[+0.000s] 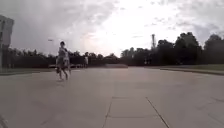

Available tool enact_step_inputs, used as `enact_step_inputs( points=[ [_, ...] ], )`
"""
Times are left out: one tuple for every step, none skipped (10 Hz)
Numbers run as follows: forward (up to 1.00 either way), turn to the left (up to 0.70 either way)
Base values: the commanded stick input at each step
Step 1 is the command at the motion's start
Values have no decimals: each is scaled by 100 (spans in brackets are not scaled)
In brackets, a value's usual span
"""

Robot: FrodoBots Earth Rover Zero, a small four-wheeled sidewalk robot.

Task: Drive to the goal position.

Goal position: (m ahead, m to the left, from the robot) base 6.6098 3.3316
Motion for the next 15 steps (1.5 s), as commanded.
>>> enact_step_inputs(
  points=[
    [70, 0],
    [70, 1],
    [70, 0],
    [70, -1],
    [70, 1],
    [70, 0],
    [70, -1],
    [70, -1],
    [70, 0],
    [70, 1],
    [70, 1],
    [70, 1],
    [70, 0],
    [70, -1],
    [70, 0]
  ],
)
